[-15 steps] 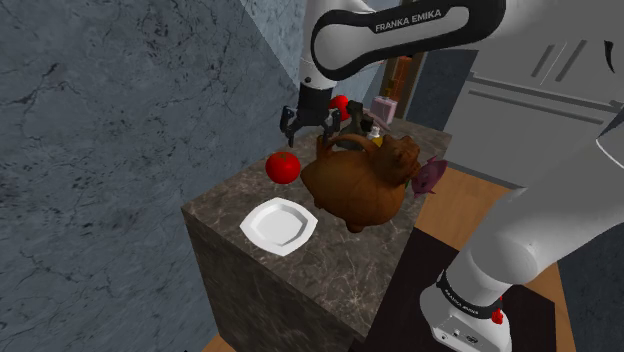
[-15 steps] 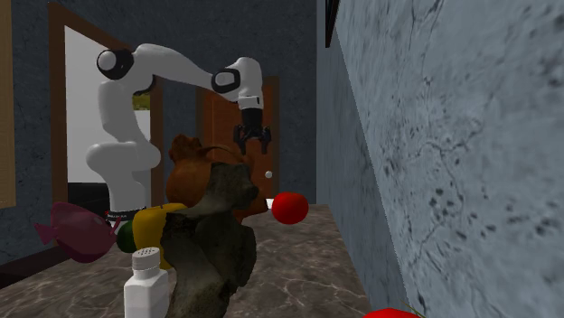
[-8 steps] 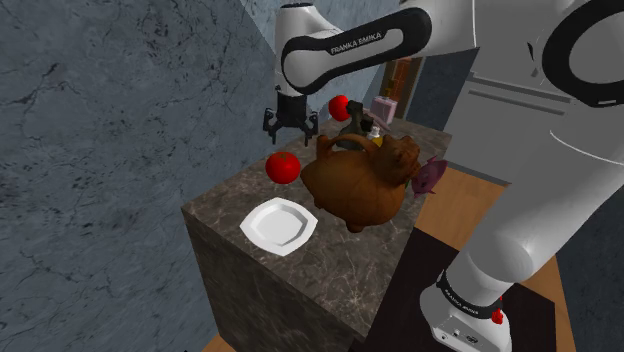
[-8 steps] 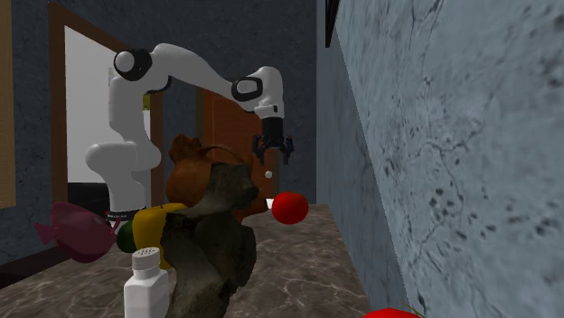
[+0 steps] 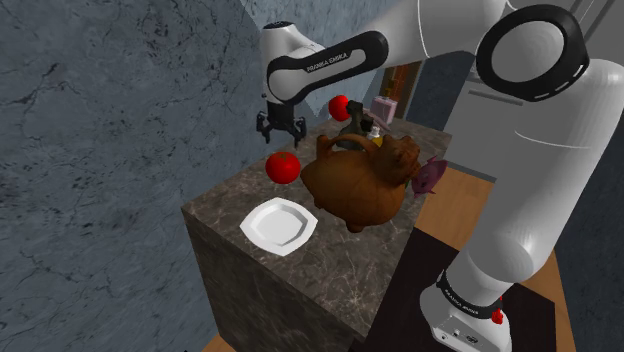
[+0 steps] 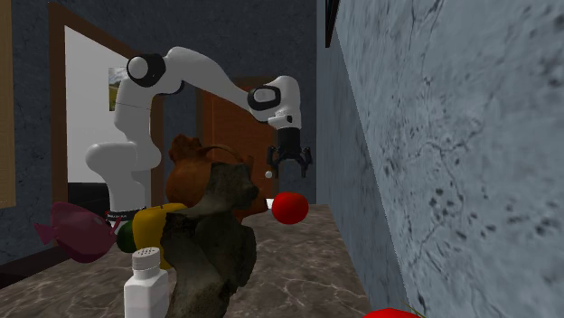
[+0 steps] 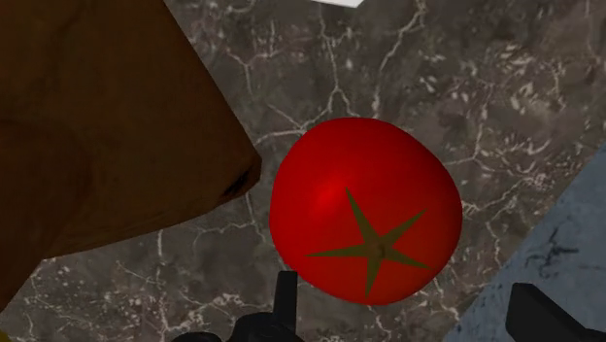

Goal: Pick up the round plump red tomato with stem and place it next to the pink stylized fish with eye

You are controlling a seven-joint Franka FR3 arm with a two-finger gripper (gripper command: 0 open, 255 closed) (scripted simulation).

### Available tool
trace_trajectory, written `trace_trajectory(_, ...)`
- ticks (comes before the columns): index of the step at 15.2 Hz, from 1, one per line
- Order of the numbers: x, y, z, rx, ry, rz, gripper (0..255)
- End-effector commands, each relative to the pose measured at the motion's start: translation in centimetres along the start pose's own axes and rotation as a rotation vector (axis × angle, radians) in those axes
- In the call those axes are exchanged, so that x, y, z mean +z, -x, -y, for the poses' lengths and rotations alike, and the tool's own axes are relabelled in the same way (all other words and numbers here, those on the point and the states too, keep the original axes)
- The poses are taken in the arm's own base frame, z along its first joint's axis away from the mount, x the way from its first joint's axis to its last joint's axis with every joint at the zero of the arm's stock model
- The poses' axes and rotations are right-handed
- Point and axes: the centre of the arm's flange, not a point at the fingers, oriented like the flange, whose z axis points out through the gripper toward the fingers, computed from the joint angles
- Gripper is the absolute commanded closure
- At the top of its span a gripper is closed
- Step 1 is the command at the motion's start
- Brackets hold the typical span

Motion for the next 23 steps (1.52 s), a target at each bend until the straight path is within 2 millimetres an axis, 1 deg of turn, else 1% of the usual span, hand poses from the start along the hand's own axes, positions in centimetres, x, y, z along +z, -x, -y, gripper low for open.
trace_trajectory(1,1.1,-0.1,-0.1,0.003,0.000,-0.001,0)
trace_trajectory(3,2.1,-0.1,-0.1,0.003,0.000,-0.001,0)
trace_trajectory(4,3.0,-0.1,-0.1,0.003,0.000,-0.001,0)
trace_trajectory(12,3.0,-0.1,-0.1,0.003,0.000,-0.001,0)
trace_trajectory(13,3.0,-0.1,-0.1,0.003,0.000,-0.001,255)
trace_trajectory(22,3.0,-0.1,-0.1,0.003,0.000,-0.001,255)
trace_trajectory(23,2.5,-0.2,-0.1,0.003,0.000,-0.001,255)
